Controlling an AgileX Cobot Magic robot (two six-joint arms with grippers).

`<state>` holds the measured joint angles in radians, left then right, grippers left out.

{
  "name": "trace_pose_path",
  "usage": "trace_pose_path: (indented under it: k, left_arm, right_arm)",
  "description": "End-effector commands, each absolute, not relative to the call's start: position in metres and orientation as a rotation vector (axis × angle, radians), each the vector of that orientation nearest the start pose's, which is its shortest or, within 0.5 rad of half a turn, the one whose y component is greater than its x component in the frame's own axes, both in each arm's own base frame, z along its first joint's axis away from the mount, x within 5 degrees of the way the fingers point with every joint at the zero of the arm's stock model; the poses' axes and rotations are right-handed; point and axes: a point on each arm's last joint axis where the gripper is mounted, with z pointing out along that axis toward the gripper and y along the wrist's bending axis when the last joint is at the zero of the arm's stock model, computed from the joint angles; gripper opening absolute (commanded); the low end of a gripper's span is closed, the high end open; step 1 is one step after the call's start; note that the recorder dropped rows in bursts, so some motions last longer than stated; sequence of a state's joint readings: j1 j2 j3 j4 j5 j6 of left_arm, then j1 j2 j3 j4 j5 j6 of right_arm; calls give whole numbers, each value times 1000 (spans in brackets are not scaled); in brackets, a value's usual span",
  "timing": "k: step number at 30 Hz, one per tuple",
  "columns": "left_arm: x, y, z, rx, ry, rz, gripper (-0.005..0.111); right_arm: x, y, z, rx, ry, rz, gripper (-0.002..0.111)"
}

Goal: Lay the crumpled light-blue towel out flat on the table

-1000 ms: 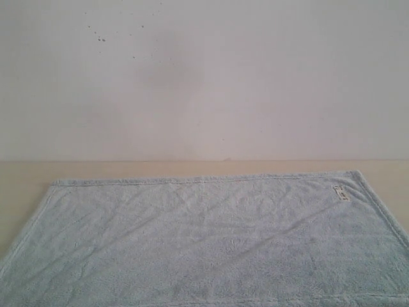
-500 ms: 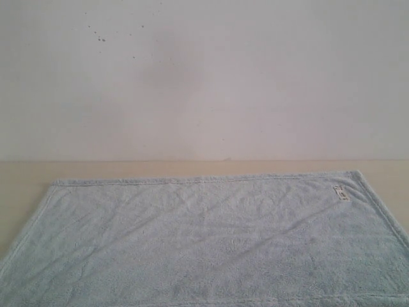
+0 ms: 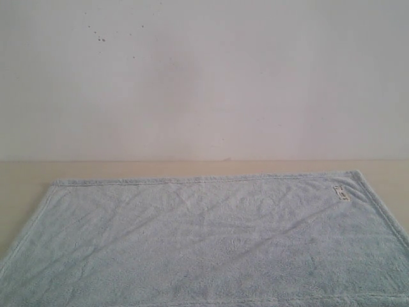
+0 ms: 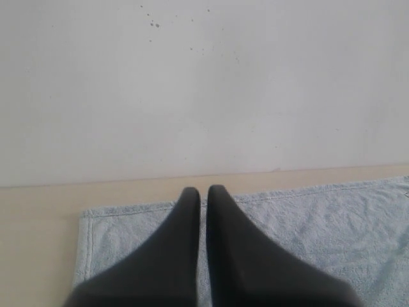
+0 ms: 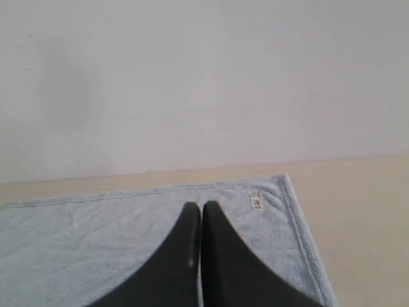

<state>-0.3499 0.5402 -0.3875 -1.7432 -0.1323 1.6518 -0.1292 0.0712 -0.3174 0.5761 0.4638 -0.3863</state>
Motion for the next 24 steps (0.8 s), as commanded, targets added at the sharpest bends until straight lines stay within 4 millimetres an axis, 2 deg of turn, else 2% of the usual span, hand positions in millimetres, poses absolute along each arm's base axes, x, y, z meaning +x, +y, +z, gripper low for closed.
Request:
trace_pose_path:
  k: [1, 5, 10, 15, 19, 24]
  left_arm:
    - [115, -31, 298, 121, 1658, -241, 4]
    - [115, -31, 298, 121, 1658, -241, 4]
    - [115, -31, 298, 121, 1658, -241, 4]
    - [115, -31, 298, 121, 1658, -241, 4]
    - [115, -31, 298, 121, 1658, -241, 4]
    - [115, -31, 298, 121, 1658, -241, 4]
  right_arm:
    - [41, 8, 253, 129, 1636, 146, 0]
    - [46, 4, 237, 114, 1652, 85, 0]
    - [49, 1, 235, 5, 1571, -3, 0]
    - [54, 3, 223, -56, 1508, 35, 0]
    - [56, 5, 209, -86, 1541, 64, 0]
    - [56, 6, 202, -101, 1606, 51, 0]
